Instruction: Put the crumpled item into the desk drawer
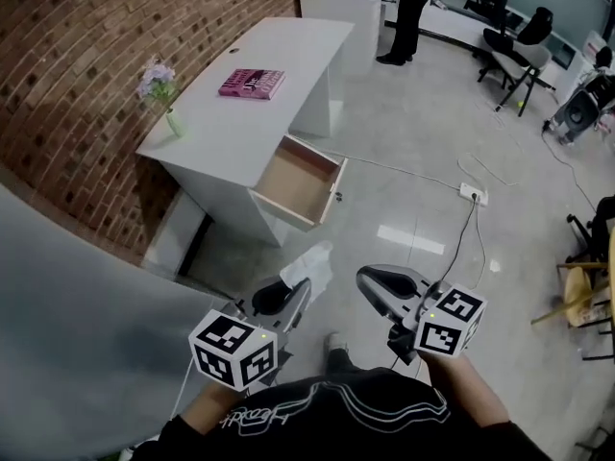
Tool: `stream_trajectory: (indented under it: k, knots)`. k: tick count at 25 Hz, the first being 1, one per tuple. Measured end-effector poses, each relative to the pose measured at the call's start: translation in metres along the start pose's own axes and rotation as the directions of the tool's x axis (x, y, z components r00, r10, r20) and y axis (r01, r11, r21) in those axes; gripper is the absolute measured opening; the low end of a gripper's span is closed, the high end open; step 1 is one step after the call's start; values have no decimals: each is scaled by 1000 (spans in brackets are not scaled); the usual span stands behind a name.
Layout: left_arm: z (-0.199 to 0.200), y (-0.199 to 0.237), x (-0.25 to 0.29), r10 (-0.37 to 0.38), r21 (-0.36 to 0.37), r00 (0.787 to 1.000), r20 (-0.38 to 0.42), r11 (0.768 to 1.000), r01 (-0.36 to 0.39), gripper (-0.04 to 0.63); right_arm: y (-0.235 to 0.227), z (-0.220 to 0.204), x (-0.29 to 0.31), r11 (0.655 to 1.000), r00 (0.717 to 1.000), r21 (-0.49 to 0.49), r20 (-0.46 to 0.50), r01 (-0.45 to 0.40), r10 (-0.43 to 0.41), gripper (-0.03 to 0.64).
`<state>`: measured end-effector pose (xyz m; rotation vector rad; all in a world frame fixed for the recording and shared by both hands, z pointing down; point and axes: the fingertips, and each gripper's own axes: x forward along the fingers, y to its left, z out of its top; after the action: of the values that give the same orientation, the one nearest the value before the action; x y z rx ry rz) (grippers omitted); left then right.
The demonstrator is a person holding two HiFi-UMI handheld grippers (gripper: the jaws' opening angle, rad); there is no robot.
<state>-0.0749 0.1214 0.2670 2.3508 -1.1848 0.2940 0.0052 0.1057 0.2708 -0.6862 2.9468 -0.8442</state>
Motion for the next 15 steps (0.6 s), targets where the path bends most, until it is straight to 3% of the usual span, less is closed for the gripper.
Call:
stream_trajectory:
  k: [7, 11, 15]
  knots:
    - [47, 46, 94, 29, -19, 999, -18, 999, -30, 64, -91, 45, 19, 999, 999, -22, -8, 35, -35, 49]
    - [47, 70, 125, 49, -45, 998, -39, 998, -50, 64, -120, 54, 24, 998, 998, -25, -12, 62, -63, 49]
    - [40, 100, 156, 81, -10, 992, -96, 997, -83, 66, -147, 61, 35, 996, 996, -4, -3, 87, -87, 50]
